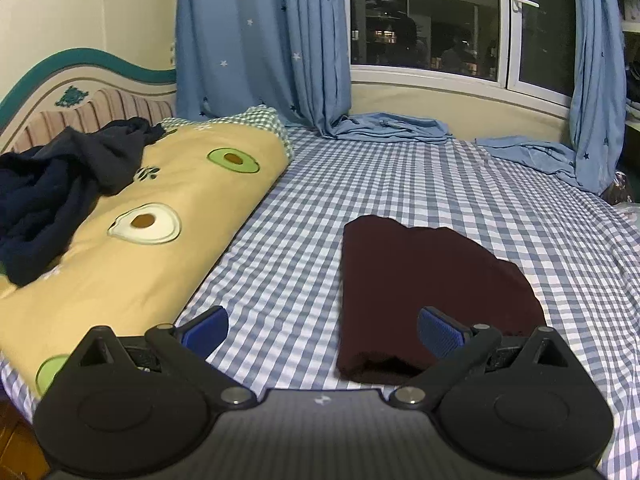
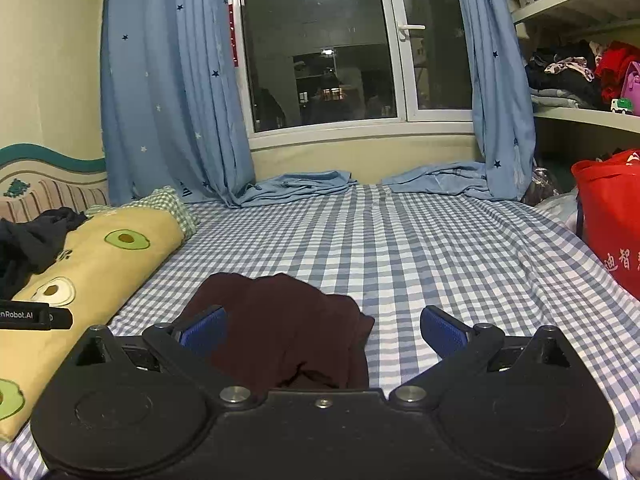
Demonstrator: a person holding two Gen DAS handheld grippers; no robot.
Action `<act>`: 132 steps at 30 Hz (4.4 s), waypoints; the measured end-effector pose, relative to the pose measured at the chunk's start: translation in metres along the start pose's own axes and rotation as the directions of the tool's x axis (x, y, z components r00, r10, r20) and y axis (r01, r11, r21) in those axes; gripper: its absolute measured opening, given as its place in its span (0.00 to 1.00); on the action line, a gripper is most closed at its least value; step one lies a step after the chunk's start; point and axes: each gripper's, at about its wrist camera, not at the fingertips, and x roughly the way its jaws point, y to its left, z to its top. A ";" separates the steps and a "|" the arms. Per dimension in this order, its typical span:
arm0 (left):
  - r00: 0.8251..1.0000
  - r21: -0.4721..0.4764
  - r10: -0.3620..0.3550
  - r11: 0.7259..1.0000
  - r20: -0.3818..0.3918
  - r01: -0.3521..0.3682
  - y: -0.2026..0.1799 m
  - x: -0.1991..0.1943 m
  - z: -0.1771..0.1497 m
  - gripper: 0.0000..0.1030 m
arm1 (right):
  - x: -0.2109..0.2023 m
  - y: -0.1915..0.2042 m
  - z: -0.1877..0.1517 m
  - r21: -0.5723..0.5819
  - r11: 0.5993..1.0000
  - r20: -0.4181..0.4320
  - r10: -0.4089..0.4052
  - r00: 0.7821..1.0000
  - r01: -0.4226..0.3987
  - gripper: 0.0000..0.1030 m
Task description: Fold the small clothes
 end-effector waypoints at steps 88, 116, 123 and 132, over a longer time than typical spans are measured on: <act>0.994 0.034 0.014 0.999 -0.110 -0.011 0.020 -0.048 -0.118 0.99 | -0.051 -0.004 -0.085 -0.036 0.999 -0.216 0.010 0.976 -0.018 0.99; 0.992 0.062 0.028 0.998 -0.120 -0.020 0.007 -0.043 -0.116 0.99 | -0.043 -0.013 -0.086 -0.027 0.999 -0.228 0.011 0.974 -0.018 0.99; 0.991 0.064 0.027 0.998 -0.129 -0.019 0.003 -0.039 -0.113 0.99 | -0.039 -0.018 -0.085 -0.025 1.000 -0.226 0.007 0.974 -0.013 0.99; 0.992 0.085 0.003 0.996 -0.128 0.008 -0.010 -0.036 -0.106 0.99 | -0.036 -0.027 -0.083 -0.013 1.000 -0.224 0.002 0.975 -0.005 0.99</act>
